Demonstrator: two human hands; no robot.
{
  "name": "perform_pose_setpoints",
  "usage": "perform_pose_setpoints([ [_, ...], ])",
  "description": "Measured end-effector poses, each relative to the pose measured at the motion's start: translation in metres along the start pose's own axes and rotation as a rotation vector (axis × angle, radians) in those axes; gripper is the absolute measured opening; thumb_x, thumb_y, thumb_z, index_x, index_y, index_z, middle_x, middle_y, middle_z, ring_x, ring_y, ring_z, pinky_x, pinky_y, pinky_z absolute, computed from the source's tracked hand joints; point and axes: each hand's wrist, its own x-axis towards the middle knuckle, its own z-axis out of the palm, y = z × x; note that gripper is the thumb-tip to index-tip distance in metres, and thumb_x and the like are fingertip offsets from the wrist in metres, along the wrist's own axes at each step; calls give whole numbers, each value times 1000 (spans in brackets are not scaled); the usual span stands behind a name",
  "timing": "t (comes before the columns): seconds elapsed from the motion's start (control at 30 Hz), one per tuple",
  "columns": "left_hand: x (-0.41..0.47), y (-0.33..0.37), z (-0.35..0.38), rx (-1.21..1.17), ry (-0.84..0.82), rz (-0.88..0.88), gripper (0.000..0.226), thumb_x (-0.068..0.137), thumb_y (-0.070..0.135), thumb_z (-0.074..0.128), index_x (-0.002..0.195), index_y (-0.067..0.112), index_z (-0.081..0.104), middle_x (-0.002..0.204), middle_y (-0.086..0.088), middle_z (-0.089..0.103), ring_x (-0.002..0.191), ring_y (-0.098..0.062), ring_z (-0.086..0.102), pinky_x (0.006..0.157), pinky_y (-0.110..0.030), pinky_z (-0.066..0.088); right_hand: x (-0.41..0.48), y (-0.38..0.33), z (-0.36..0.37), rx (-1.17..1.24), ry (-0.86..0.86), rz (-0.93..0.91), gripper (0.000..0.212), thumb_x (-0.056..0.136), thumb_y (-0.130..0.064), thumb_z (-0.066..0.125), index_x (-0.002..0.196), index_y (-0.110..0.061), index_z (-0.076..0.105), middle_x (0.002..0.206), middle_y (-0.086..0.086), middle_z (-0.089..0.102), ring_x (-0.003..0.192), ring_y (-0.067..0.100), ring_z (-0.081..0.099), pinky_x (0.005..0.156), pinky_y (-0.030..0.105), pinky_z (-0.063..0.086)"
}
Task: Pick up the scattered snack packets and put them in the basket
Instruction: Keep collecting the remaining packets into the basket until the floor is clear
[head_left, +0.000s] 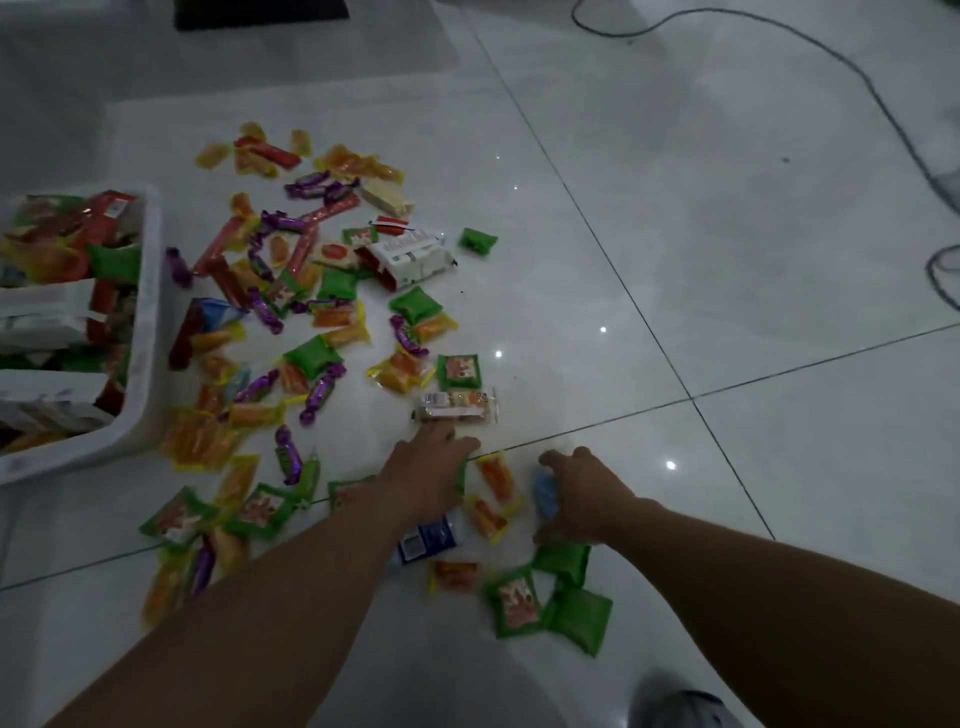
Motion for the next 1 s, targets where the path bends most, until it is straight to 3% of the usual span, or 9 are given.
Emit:
perform_pose_setpoints([
  [0.1, 2, -11, 4, -24, 27, -7, 66, 85, 15, 66, 143, 23, 36, 134, -12, 34, 127, -31, 32, 94, -41, 43, 5, 2, 8, -26, 62, -51, 51, 77, -28, 74, 121, -12, 54, 109, 10, 45, 102, 26, 51, 77, 28, 46],
  [0.2, 0, -18, 7, -225, 49, -101, 61, 83, 10, 69, 136, 23, 43, 136, -12, 37, 120, -28, 39, 95, -37, 44, 11, 0, 5, -33, 95, -83, 37, 75, -18, 73, 108, -6, 60, 95, 7, 41, 92, 23, 50, 60, 23, 34],
  [0.33, -8, -24, 2, -436, 166, -165, 38, 85, 6, 67, 118, 18, 54, 117, -12, 56, 93, -21, 55, 77, -32, 49, 20, -8, 0, 144, 212, -53, 32, 69, -16, 79, 92, -8, 59, 88, 6, 55, 80, 21, 54, 62, 23, 36],
  [0.47, -14, -32, -15, -535, 305, -182, 28, 87, 8, 66, 111, 18, 57, 107, -9, 60, 89, -23, 55, 72, -26, 43, 26, -30, -21, 377, 355, -9, 33, 72, -24, 82, 91, -15, 56, 81, 0, 56, 75, 17, 55, 59, 26, 42],
  [0.67, -24, -40, -46, -618, 482, -234, 24, 84, 7, 68, 104, 16, 59, 95, -2, 58, 83, -20, 56, 66, -23, 36, 36, -73, -50, 731, 417, -79, 21, 74, -10, 78, 91, -11, 67, 87, 9, 66, 80, 23, 63, 69, 30, 54],
  [0.77, -32, -48, -66, -586, 556, -249, 25, 85, 8, 69, 107, 13, 58, 97, -9, 61, 79, -20, 54, 64, -28, 39, 43, -100, -57, 801, 410, -90, 25, 75, -11, 79, 97, -12, 68, 97, 13, 67, 89, 29, 65, 82, 42, 56],
  [0.83, -41, -59, -80, -587, 629, -279, 26, 84, 7, 69, 106, 13, 57, 99, -9, 61, 82, -23, 55, 67, -34, 45, 45, -121, -62, 830, 412, -113, 24, 73, -10, 81, 93, -13, 67, 96, 14, 67, 89, 30, 65, 81, 44, 56],
  [1.0, -76, -96, -113, -620, 791, -404, 27, 87, 7, 66, 97, 28, 51, 83, -9, 59, 64, -22, 56, 59, -40, 50, 43, -188, -78, 859, 404, -229, 26, 72, -10, 82, 92, -10, 67, 95, 12, 67, 88, 28, 66, 82, 45, 56],
])
